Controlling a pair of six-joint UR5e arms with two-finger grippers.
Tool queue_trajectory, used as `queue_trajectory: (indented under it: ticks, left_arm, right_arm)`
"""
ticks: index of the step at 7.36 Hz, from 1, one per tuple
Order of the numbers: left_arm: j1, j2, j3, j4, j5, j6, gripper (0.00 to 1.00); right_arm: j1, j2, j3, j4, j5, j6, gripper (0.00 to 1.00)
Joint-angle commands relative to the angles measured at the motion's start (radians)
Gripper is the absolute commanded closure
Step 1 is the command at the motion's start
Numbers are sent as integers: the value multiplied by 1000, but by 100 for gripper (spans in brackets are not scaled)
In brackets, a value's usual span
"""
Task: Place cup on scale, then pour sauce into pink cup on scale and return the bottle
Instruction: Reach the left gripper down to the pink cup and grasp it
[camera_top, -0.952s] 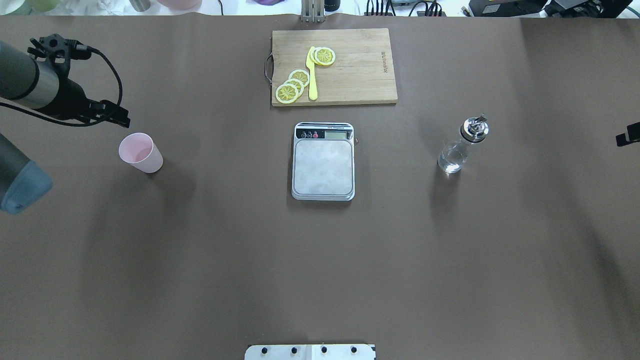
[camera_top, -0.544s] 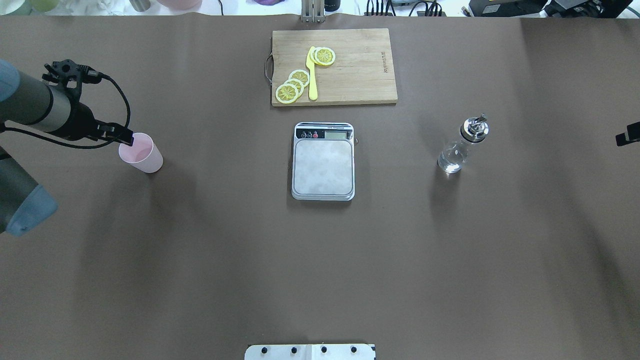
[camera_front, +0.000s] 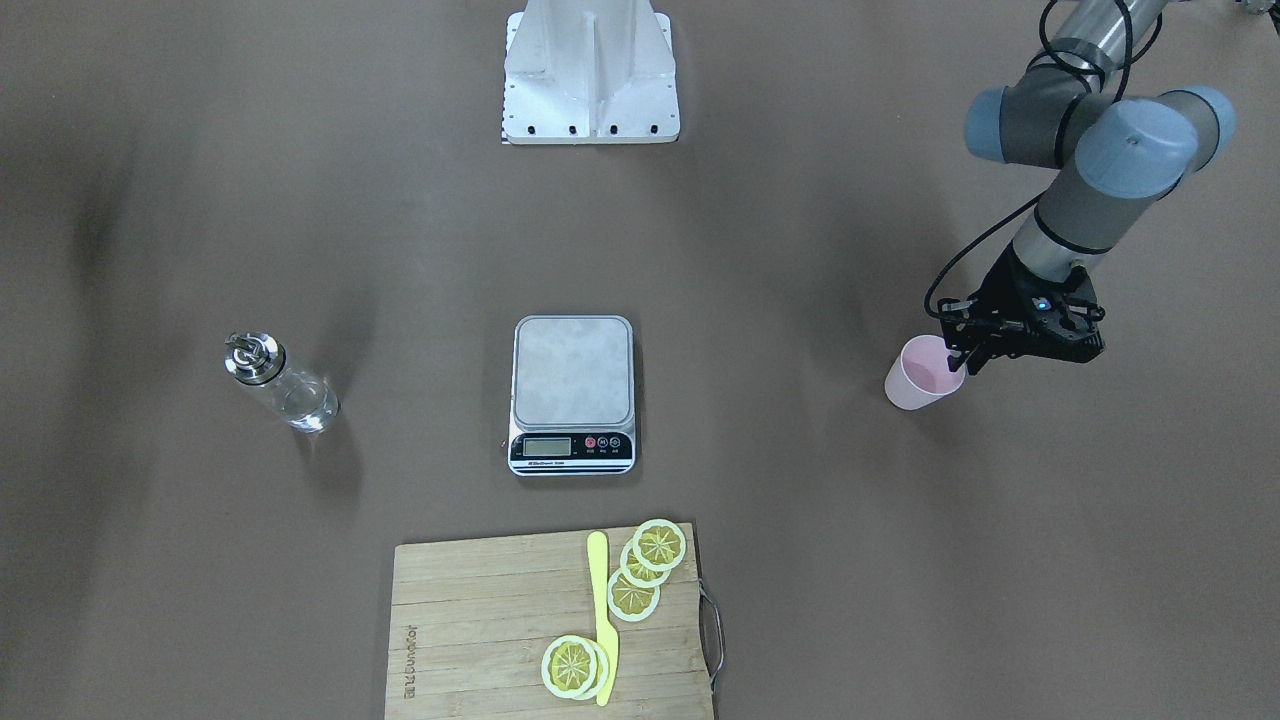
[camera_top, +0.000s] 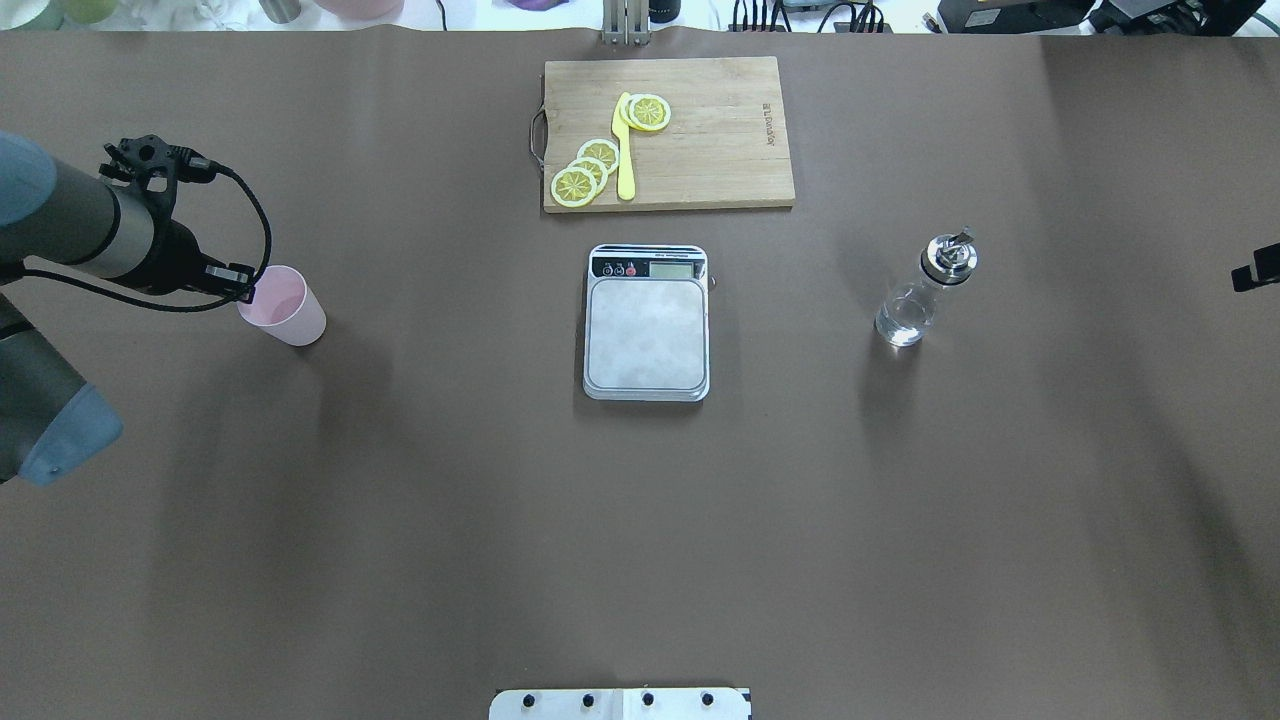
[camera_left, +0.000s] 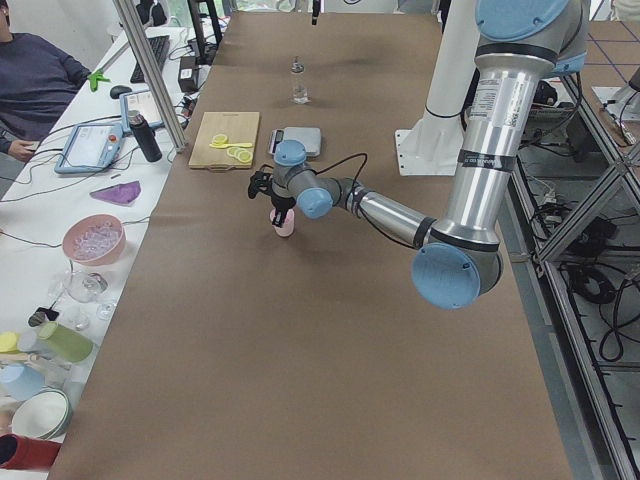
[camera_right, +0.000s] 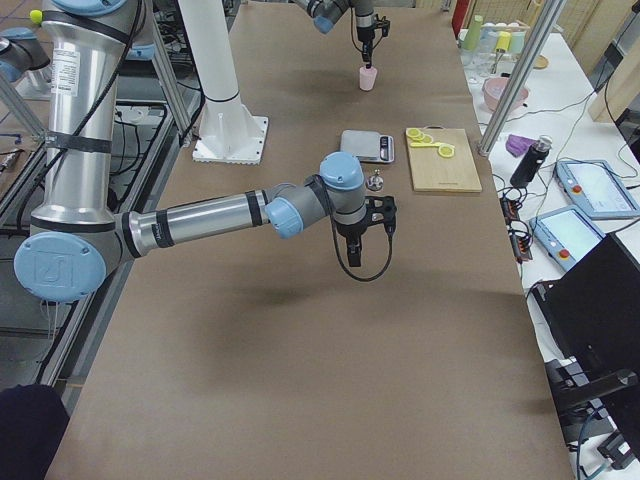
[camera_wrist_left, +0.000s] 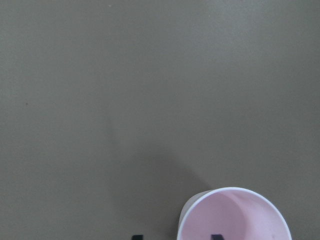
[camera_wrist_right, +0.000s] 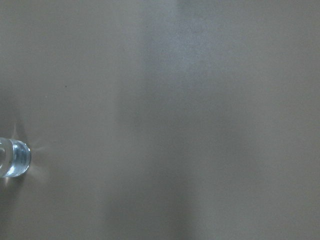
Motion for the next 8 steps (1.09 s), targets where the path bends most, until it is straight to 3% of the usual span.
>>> queue_trajectory:
  ticks: [1, 4, 8]
  left_arm:
    - [1, 4, -3, -1, 0, 0, 93]
    - [1, 4, -15, -1, 0, -3, 100]
    - [-1, -5, -44, -1, -1, -40, 100]
  right_arm:
    - [0, 0, 0, 0, -1, 0, 0]
    - [0, 0, 0, 0, 1, 0, 0]
    - [0, 0, 0, -2, 1, 0, 0]
